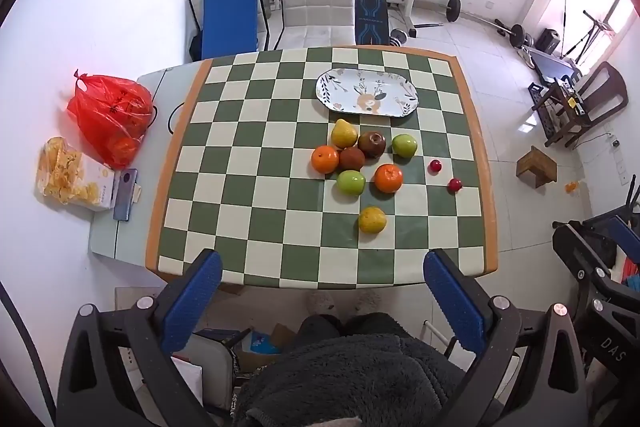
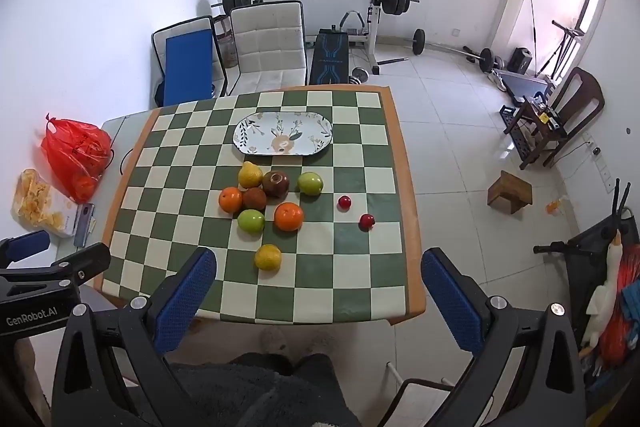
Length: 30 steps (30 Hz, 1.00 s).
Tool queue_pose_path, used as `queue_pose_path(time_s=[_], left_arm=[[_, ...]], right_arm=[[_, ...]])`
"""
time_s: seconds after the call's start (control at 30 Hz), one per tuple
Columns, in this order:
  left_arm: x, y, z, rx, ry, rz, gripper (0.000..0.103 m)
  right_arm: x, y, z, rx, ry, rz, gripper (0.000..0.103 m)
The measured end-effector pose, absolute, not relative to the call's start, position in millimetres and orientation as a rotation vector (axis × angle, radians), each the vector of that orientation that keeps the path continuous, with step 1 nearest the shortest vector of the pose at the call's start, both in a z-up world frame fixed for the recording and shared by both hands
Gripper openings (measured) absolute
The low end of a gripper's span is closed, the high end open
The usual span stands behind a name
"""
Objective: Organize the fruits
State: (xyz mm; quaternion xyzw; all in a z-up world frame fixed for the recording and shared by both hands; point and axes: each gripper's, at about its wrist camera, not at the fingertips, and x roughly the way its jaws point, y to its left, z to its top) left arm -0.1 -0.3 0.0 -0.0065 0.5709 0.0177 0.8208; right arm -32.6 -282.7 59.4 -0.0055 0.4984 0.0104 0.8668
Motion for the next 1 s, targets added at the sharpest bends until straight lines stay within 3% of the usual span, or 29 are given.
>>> queue_pose_path(time_s=[1.0], left_arm=[[-2, 3, 11, -0.024, 1.203, 0.037, 0.103]], right_arm=[[-35, -281, 62, -0.007, 1.045, 0.019, 0.103]])
